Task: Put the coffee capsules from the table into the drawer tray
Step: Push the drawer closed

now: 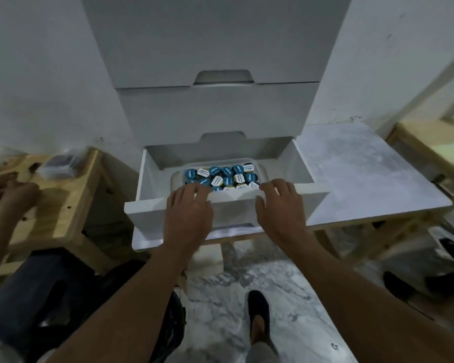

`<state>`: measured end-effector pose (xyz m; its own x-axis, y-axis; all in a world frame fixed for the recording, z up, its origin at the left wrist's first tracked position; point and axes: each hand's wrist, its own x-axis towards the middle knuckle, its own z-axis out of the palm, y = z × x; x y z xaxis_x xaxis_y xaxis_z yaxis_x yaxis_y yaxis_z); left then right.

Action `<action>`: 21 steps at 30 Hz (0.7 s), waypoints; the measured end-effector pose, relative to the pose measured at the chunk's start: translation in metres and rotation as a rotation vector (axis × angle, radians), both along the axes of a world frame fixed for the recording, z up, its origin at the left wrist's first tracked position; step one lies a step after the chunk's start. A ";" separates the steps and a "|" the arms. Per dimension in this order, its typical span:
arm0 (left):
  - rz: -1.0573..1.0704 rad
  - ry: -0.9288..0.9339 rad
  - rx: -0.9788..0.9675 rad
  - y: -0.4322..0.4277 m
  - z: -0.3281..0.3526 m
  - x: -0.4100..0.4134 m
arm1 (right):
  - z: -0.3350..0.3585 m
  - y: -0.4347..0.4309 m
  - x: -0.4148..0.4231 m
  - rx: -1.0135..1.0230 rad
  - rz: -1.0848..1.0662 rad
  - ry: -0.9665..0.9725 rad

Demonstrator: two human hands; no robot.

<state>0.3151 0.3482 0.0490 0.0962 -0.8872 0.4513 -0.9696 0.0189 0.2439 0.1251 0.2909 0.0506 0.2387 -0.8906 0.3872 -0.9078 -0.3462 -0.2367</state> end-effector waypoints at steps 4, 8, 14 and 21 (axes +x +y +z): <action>0.024 -0.090 0.017 0.041 -0.018 -0.003 | -0.026 0.047 -0.005 0.058 0.040 0.035; 0.059 -0.112 0.217 0.061 -0.033 -0.004 | -0.039 0.067 -0.005 0.254 0.071 0.138; 0.058 -0.182 0.416 0.068 -0.045 -0.004 | -0.048 0.067 0.002 0.350 0.085 0.238; 0.144 -0.224 0.291 0.057 -0.060 -0.002 | -0.058 0.048 0.011 0.151 0.051 0.253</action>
